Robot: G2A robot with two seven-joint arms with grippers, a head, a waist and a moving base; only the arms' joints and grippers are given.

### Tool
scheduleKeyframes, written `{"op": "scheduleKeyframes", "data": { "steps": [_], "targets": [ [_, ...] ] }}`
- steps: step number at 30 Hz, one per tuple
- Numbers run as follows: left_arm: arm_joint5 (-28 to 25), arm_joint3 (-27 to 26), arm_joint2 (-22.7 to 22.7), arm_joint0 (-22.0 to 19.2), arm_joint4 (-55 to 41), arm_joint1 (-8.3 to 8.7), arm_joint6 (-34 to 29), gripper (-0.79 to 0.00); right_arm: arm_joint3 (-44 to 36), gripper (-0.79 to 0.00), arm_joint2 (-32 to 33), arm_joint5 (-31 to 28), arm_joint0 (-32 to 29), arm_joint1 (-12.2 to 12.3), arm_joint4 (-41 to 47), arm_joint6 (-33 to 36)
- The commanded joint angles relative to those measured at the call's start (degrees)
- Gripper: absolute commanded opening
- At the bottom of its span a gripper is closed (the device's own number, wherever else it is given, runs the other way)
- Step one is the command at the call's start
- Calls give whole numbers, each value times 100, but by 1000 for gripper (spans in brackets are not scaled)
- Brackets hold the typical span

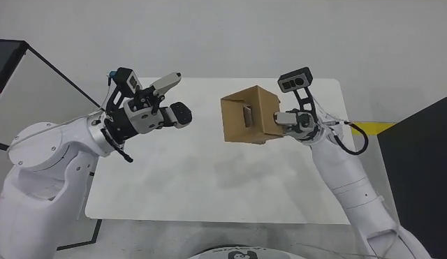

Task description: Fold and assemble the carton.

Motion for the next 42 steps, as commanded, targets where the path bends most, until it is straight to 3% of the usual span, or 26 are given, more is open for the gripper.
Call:
{"op": "scheduleKeyframes", "data": {
  "steps": [1, 9, 16, 25, 33, 42],
  "targets": [
    [16, 11, -72, 14, -37, 5, -40, 0, -153, -785, 192, -9, -84, -12, -109, -9],
    [67, 60, -323, 95, -147, 23, -193, 0, -571, -785, 741, -8, -321, -94, -680, -7],
    [227, 88, -808, 249, -204, 61, -442, 0, -704, -785, 894, -44, -403, -144, -885, -43],
    [197, 131, -825, 284, -242, 57, -389, 0, -704, -785, 894, -44, -403, -144, -885, -43],
    [655, 314, -1650, 505, -456, 133, -1106, 0, -704, -785, 894, -44, -403, -144, -885, -43],
    [721, 430, -1810, 666, -550, 177, -1631, 0, -704, -785, 894, -44, -403, -144, -885, -43]
  ]
}}
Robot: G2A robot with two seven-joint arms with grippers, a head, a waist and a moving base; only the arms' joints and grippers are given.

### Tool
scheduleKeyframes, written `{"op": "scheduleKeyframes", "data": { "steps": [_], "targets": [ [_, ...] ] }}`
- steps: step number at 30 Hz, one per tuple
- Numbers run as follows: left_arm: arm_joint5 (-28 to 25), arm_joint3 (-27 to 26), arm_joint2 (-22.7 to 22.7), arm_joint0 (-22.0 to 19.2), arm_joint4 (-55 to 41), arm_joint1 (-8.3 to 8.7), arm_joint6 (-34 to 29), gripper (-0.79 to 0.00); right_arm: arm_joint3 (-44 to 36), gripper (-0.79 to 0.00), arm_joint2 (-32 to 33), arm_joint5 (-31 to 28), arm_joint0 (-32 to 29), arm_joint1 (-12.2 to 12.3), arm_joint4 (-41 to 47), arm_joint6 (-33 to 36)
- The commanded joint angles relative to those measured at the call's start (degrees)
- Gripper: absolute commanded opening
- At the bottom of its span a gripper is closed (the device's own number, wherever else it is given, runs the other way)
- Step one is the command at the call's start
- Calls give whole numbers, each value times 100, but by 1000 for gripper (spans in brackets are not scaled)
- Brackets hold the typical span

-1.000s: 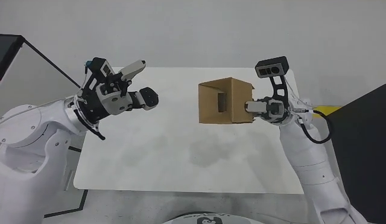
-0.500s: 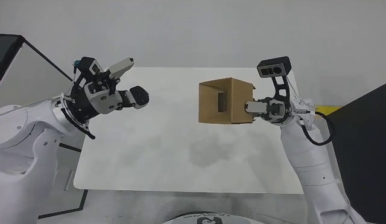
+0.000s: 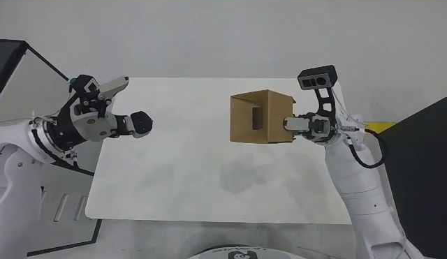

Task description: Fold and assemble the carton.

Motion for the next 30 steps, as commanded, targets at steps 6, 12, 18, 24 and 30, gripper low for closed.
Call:
{"op": "scheduleKeyframes", "data": {
  "steps": [6, 12, 18, 24, 30],
  "targets": [
    [-2, -2, 1, -1, 7, 0, 8, 0, -613, -785, 727, 41, 144, 169, -1484, 32],
    [-2, -2, 1, -1, 7, 0, 8, 0, -1597, -785, 1430, 591, 461, 456, -3371, 269],
    [-2, -2, 1, -1, 7, 0, 8, 0, -2124, -785, 982, 768, 986, 842, -4824, 269],
    [-2, -2, 1, -1, 7, 0, 8, 0, -2123, -785, 787, 754, 1115, 936, -5123, 269],
    [-2, -2, 1, -1, 7, 0, 8, 0, -2123, -785, 787, 754, 1115, 936, -5123, 269]
  ]
}}
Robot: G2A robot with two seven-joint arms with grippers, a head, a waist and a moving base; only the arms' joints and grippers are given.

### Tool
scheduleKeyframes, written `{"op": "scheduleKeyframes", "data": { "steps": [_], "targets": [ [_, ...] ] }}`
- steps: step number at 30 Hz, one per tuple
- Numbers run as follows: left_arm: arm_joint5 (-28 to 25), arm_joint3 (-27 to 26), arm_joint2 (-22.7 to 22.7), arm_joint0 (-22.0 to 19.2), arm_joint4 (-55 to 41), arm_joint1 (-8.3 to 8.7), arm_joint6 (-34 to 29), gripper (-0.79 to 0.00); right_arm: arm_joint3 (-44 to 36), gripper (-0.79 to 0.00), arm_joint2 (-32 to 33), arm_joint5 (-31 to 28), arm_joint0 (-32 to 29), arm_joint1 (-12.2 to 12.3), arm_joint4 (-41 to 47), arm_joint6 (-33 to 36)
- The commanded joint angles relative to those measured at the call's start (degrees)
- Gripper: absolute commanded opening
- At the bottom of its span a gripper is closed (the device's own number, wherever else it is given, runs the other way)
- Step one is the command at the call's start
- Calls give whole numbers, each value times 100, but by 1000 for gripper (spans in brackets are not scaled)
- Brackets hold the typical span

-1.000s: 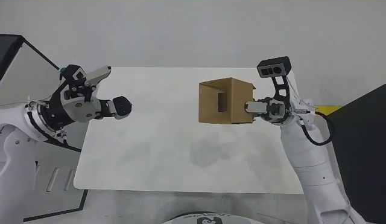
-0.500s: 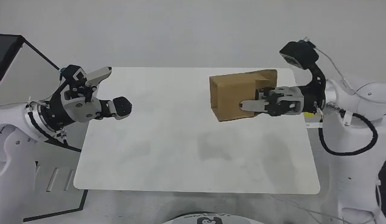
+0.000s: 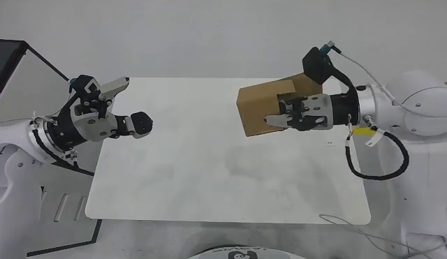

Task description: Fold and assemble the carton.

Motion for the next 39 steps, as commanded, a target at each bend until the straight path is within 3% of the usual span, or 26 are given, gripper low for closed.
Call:
{"op": "scheduleKeyframes", "data": {
  "steps": [1, 8, 17, 27, 29, 39],
  "targets": [
    [0, 0, 0, 0, 0, 0, 0, 0, -104, -785, -63, -36, -14, 7, -197, -62],
    [0, 0, 0, 0, 0, 0, 0, 0, -195, -785, -1548, -27, 653, 137, -2349, 0],
    [0, 0, 0, 0, 0, 0, 0, 0, 516, -785, -3709, 146, 1966, 222, -3460, 0],
    [0, 0, 0, 0, 0, 0, 0, 0, 528, -785, -3853, 32, 1965, 224, -3623, -12],
    [0, 0, 0, 0, 0, 0, 0, 0, 489, -785, -4107, -475, 1958, 213, -3744, 0],
    [0, 0, 0, 0, 0, 0, 0, 0, 1271, -785, -5916, -542, 2854, 79, -4296, -60]
  ]
}}
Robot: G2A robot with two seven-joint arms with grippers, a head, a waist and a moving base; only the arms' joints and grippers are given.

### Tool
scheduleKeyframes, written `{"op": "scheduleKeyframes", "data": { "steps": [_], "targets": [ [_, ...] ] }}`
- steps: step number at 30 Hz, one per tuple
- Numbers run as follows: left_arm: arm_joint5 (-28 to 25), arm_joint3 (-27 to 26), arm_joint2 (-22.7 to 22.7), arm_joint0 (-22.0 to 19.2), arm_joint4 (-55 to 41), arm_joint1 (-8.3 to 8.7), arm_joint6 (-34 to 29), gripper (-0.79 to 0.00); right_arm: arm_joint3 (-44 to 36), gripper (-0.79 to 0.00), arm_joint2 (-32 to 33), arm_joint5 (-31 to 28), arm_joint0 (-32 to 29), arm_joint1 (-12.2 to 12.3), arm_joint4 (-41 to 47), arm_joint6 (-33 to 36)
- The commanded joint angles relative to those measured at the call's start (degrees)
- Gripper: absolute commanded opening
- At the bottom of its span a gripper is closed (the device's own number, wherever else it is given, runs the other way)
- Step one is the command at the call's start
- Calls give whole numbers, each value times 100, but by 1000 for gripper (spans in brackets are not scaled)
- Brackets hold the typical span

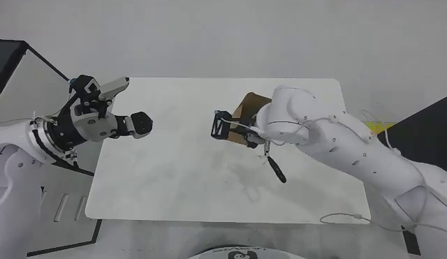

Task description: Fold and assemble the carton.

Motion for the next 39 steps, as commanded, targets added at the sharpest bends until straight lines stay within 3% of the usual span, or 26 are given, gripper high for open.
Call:
{"op": "scheduleKeyframes", "data": {
  "steps": [1, 5, 14, 17, 25, 39],
  "targets": [
    [0, 0, 0, 0, 0, 0, 0, 0, 190, -785, -320, -19, 170, -62, -28, -18],
    [0, 0, 0, 0, 0, 0, 0, 0, 523, -785, -729, -63, 392, -210, -155, -62],
    [0, 0, 0, 0, 0, 0, 0, 0, 523, -785, -729, -63, 392, -210, -155, -62],
    [0, 0, 0, 0, 0, 0, 0, 0, 567, -785, -920, -155, 294, -246, -828, -314],
    [0, 0, 0, 0, 0, 0, 0, 0, 974, -785, -1211, -450, 217, -478, -1639, -986],
    [0, 0, 0, 0, 0, 0, 0, 0, 1942, -785, -1479, -1018, 191, -968, -1676, -1313]
  ]
}}
